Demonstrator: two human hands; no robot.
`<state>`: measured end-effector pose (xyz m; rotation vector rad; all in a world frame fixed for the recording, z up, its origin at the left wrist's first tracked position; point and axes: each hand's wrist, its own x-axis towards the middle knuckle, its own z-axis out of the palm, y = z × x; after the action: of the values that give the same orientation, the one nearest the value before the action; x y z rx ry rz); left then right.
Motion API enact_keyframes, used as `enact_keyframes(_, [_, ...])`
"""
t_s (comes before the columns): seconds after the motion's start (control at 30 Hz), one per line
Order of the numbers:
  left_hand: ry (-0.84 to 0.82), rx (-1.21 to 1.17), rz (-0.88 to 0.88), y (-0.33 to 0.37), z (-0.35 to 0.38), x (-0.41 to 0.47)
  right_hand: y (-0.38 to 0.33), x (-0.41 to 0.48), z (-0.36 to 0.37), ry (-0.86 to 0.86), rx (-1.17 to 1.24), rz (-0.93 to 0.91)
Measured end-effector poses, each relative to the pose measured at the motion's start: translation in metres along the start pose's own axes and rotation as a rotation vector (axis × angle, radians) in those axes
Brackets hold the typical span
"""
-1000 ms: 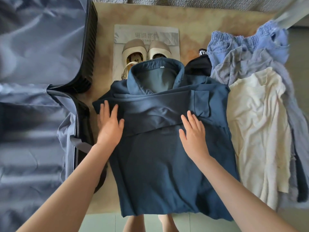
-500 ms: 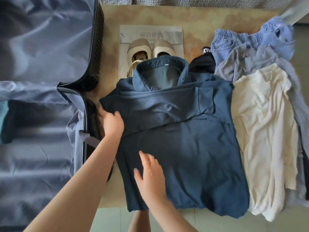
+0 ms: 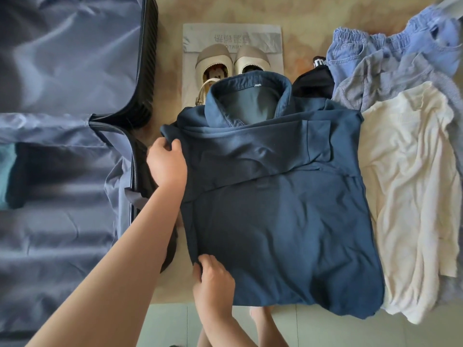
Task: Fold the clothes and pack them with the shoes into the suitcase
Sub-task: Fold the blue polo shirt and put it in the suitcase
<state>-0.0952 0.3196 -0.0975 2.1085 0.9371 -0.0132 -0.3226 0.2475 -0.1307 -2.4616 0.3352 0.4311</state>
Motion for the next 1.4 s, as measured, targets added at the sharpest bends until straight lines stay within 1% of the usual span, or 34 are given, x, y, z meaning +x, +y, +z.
enact_keyframes(0.1, [0.024, -0.018, -0.001, 0.008, -0.006, -0.001, 0.002, -0.007, -0.001, 0.112, 0.183, 0.129])
enact_keyframes(0.17, [0.028, -0.031, 0.007, 0.011, -0.010, -0.001, 0.004, -0.014, 0.001, 0.133, 0.230, 0.155])
enact_keyframes(0.23, [0.031, -0.040, 0.024, 0.012, -0.012, -0.001, 0.000, -0.015, -0.002, 0.056, 0.216, 0.154])
enact_keyframes(0.33, [0.020, -0.068, 0.020, 0.012, -0.014, -0.002, -0.005, -0.005, -0.005, 0.089, 0.098, 0.111])
enact_keyframes(0.43, [0.005, -0.092, 0.011, 0.011, -0.015, -0.002, -0.010, 0.011, -0.005, 0.085, -0.032, 0.064])
enact_keyframes(0.57, [-0.024, -0.125, 0.036, 0.008, -0.018, 0.004, -0.016, 0.022, -0.013, 0.122, -0.075, 0.037])
enact_keyframes(0.67, [-0.033, -0.141, 0.046, 0.005, -0.019, 0.005, -0.017, 0.015, -0.017, 0.164, -0.026, 0.054])
enact_keyframes(0.83, [-0.076, -0.248, 0.014, 0.005, -0.018, 0.006, -0.010, 0.001, -0.015, 0.155, 0.127, 0.084])
enact_keyframes(0.97, [-0.107, -0.292, 0.015, 0.009, -0.020, 0.006, -0.009, 0.003, -0.019, 0.171, 0.110, 0.097])
enact_keyframes(1.1, [-0.131, -0.374, 0.033, 0.025, -0.015, -0.005, -0.001, 0.002, -0.029, 0.208, 0.278, 0.145])
enact_keyframes(1.2, [-0.153, -0.415, 0.112, 0.039, 0.000, -0.022, 0.010, 0.005, -0.041, 0.189, 0.348, 0.228])
enact_keyframes(1.3, [-0.148, -0.350, 0.242, 0.054, 0.021, -0.042, 0.024, 0.012, -0.055, 0.142, 0.361, 0.307])
enact_keyframes(1.4, [-0.150, -0.301, 0.368, 0.063, 0.043, -0.062, 0.037, 0.017, -0.067, 0.080, 0.354, 0.348])
